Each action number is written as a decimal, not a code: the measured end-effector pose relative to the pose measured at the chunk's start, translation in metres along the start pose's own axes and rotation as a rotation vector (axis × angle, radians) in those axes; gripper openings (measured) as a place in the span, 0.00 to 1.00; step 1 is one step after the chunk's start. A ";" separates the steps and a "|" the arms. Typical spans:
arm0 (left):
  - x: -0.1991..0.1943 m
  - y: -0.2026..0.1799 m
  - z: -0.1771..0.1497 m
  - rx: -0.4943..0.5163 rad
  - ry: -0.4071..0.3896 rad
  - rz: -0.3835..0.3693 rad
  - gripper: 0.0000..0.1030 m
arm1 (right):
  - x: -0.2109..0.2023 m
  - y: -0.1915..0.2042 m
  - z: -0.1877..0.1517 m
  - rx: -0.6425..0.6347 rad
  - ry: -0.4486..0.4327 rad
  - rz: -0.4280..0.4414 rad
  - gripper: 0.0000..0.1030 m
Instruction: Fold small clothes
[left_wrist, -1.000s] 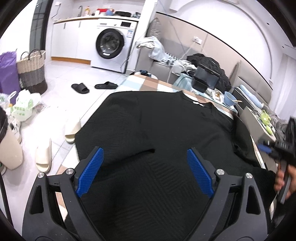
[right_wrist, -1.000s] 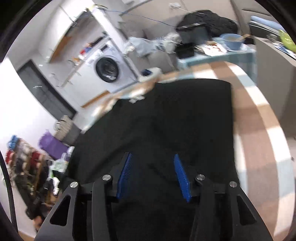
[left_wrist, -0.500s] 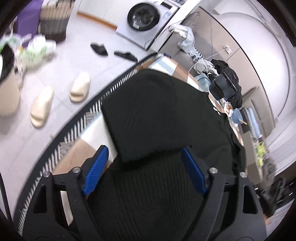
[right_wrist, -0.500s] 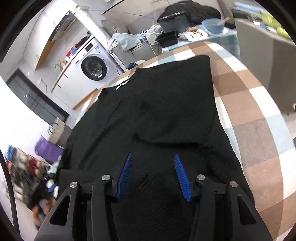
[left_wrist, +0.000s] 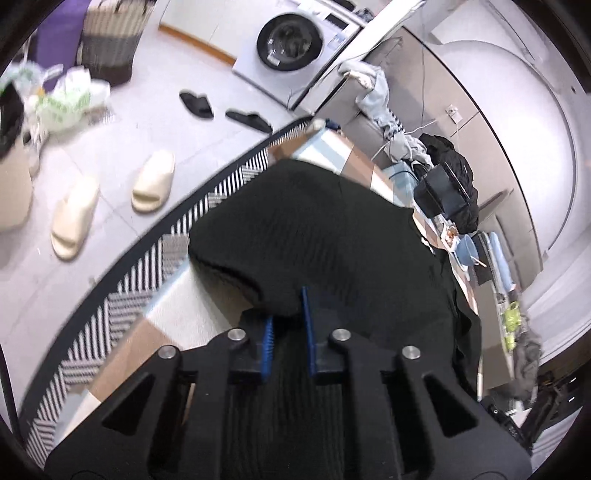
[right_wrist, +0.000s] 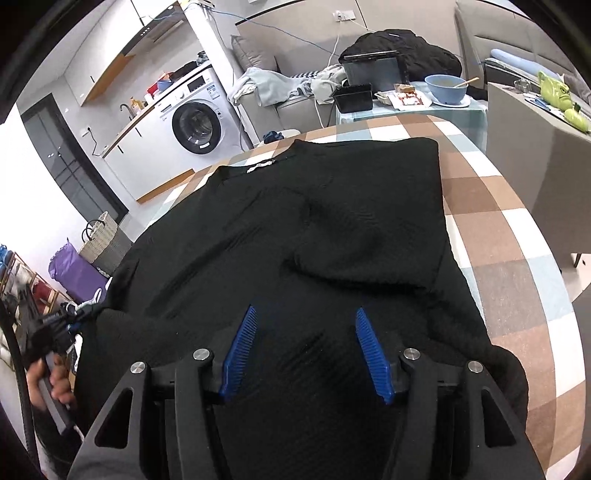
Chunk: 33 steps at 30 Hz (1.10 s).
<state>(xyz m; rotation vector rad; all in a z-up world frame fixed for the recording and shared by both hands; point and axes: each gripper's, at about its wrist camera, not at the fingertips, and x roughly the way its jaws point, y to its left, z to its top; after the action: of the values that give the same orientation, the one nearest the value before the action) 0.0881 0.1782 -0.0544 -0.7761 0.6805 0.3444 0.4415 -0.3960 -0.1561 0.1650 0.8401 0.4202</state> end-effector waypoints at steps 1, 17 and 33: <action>-0.002 -0.007 0.004 0.018 -0.014 0.008 0.07 | 0.000 -0.001 -0.001 0.004 -0.002 0.001 0.56; -0.002 -0.186 0.030 0.399 -0.088 -0.106 0.03 | -0.009 -0.007 -0.004 0.022 -0.019 0.018 0.56; 0.024 -0.239 -0.058 0.584 0.146 -0.236 0.66 | -0.002 -0.011 -0.005 0.029 0.000 0.000 0.59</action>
<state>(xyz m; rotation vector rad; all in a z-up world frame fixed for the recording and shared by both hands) 0.2044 -0.0243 0.0254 -0.3171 0.7676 -0.1306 0.4400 -0.4068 -0.1613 0.1916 0.8466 0.4081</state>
